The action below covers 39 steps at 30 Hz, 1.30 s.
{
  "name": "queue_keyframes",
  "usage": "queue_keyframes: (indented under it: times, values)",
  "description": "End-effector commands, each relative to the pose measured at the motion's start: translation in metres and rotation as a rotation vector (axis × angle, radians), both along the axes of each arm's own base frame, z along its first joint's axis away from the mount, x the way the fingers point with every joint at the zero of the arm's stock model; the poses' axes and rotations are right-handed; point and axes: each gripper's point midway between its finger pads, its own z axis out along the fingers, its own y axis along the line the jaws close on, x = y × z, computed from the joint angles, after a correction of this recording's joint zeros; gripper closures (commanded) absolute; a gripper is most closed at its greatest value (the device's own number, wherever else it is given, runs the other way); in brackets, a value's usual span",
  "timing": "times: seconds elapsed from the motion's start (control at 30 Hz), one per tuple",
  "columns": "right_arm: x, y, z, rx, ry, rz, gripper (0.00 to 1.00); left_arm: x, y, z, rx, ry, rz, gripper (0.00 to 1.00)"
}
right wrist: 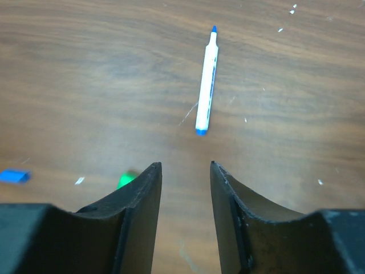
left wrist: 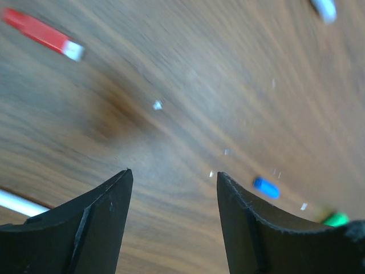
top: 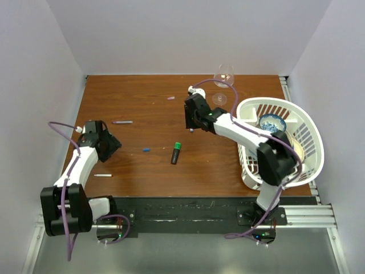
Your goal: Insert the pens into the pen caps
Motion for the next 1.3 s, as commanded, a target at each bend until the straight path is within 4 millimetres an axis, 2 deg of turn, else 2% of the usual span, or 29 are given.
queue_keyframes:
  times: [0.0,0.03,0.07,0.1,0.13,0.17,0.43,0.8,1.03,1.27]
  values:
    - [0.038,0.003,-0.01,-0.046,-0.035,-0.073,0.58,0.014,-0.017,0.025,0.008,-0.173,-0.202,0.35]
    - [0.041,0.004,-0.017,-0.06,-0.025,-0.076,0.59,0.015,-0.022,0.029,0.001,-0.203,-0.233,0.35]
    - [0.047,0.006,-0.029,-0.078,-0.005,-0.078,0.59,0.022,-0.035,0.041,-0.029,-0.273,-0.296,0.35]
    - [0.049,0.006,-0.036,-0.09,0.008,-0.078,0.6,0.023,-0.038,0.051,-0.022,-0.321,-0.328,0.35]
    - [0.051,0.006,-0.047,-0.113,0.023,-0.079,0.61,0.022,-0.041,0.053,-0.025,-0.337,-0.342,0.35]
    - [0.055,0.007,-0.047,-0.123,0.016,-0.076,0.62,0.02,-0.041,0.058,-0.019,-0.356,-0.342,0.35]
    - [0.069,-0.004,-0.071,-0.202,0.037,-0.073,0.66,0.019,-0.047,0.058,-0.034,-0.366,-0.363,0.34]
    - [0.054,-0.008,-0.104,-0.231,0.112,-0.04,0.75,0.019,-0.055,0.06,-0.047,-0.383,-0.411,0.34]
    - [0.042,-0.017,-0.116,-0.274,0.146,-0.027,0.78,0.022,-0.058,0.067,-0.062,-0.39,-0.433,0.34]
    - [0.024,-0.021,-0.131,-0.297,0.203,0.016,0.83,0.023,-0.085,0.076,-0.111,-0.405,-0.509,0.33]
